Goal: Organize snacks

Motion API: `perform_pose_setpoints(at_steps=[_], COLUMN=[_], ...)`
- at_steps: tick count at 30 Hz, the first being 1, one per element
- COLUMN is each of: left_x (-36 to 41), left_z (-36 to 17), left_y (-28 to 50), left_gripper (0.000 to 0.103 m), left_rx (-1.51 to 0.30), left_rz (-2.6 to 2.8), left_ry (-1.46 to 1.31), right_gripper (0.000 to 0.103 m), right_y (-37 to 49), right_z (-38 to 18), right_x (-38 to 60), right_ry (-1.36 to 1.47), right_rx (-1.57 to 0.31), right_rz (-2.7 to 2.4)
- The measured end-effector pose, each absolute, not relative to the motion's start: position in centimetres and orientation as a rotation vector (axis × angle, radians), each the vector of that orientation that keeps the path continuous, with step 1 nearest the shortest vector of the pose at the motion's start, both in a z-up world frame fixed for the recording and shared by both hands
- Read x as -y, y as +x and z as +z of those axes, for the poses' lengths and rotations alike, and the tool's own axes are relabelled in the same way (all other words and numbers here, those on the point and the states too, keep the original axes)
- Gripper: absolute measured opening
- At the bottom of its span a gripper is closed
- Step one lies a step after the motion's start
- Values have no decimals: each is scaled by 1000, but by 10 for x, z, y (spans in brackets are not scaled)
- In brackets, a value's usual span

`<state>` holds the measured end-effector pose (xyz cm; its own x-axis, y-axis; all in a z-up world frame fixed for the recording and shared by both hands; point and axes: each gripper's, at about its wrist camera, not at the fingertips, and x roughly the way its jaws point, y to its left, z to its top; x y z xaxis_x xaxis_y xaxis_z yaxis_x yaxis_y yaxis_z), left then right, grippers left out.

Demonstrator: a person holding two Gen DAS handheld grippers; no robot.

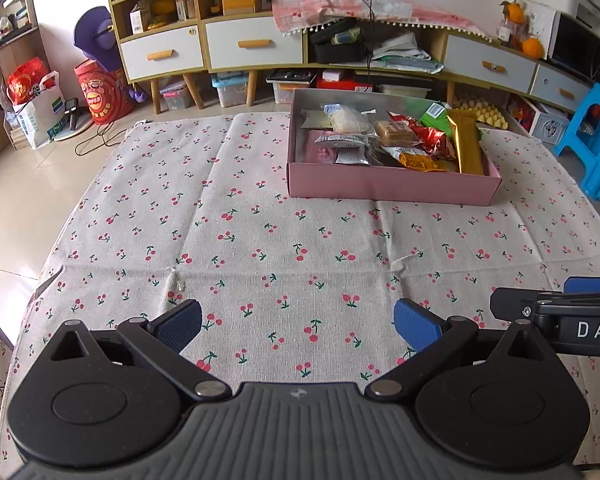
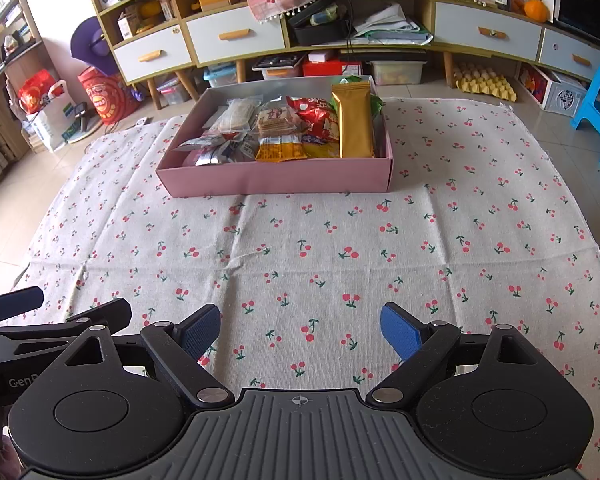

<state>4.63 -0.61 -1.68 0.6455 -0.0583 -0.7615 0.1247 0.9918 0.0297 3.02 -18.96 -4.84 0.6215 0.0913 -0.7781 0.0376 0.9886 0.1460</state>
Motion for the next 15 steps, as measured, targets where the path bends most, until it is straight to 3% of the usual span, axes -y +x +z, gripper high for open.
perform_pose_setpoints(at_steps=[15], left_x=[6], left_z=[-18], left_y=[46], left_gripper=[102], left_rx=[-865], left_rz=[-105], left_ry=[86], right_gripper=[89], right_y=[30], right_z=[-51], right_x=[189], right_ry=[153], right_rx=[-904], right_rz=[31])
